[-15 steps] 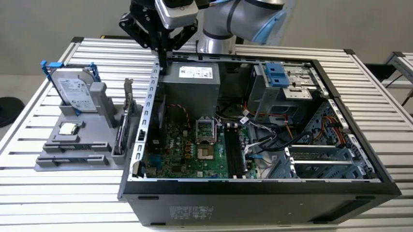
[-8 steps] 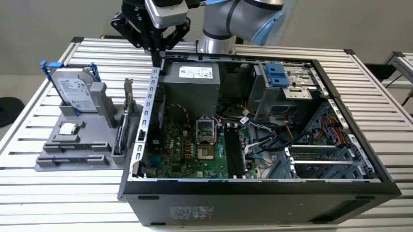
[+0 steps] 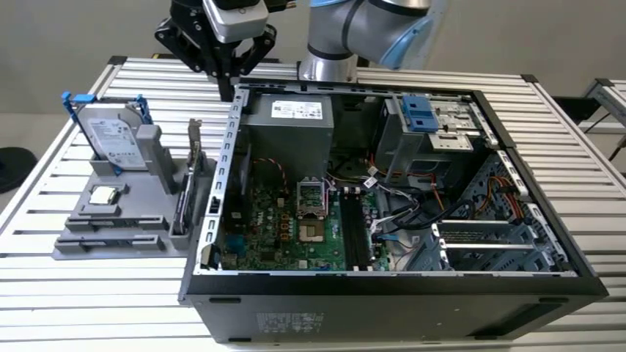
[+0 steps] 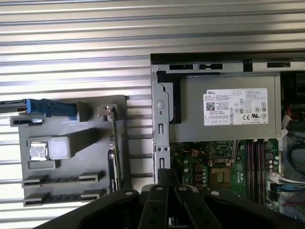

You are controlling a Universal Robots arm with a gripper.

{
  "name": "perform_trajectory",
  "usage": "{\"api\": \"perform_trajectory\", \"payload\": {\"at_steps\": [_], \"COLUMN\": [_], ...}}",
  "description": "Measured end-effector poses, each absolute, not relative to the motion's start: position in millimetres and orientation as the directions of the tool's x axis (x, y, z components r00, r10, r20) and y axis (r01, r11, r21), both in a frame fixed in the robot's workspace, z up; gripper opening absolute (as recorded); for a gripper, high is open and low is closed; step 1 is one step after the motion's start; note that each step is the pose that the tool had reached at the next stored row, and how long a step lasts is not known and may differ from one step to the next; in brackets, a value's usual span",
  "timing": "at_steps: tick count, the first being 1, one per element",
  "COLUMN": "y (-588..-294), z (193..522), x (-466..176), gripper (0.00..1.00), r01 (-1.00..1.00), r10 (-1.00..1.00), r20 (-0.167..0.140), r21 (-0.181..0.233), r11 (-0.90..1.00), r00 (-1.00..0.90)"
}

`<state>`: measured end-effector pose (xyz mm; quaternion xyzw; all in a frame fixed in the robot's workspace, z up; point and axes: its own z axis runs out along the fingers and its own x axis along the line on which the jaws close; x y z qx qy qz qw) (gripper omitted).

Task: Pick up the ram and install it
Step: 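Reach for the ram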

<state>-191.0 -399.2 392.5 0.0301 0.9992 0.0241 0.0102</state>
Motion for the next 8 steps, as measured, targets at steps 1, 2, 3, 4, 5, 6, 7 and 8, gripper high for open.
{"api": "perform_trajectory", "payload": {"at_steps": [1,2,3,4,5,6,7,8], "y": [-399.2,-399.2,-399.2,-399.3,-399.2,-399.2,-399.2,-399.2], "z": [392.5,392.4,392.4,392.4,392.4,392.4,392.4,392.4], "x": [-192.5,-194.0,-195.5,-197.0,-198.5,-199.8,-201.3,-202.6], "gripper": [0.0,0.0,0.0,0.0,0.0,0.0,0.0,0.0], "r01": [0.06,0.059,0.059,0.059,0.059,0.059,0.059,0.059], "r10": [0.06,0.06,0.06,0.06,0.06,0.06,0.06,0.06], "r20": [-0.019,-0.019,-0.019,-0.019,-0.019,-0.019,-0.019,-0.019], "r21": [0.049,0.049,0.049,0.049,0.049,0.049,0.049,0.049], "r11": [0.997,0.997,0.997,0.997,0.997,0.997,0.997,0.997], "r00": [-0.998,-0.998,-0.998,-0.998,-0.998,-0.998,-0.998,-0.998]}}
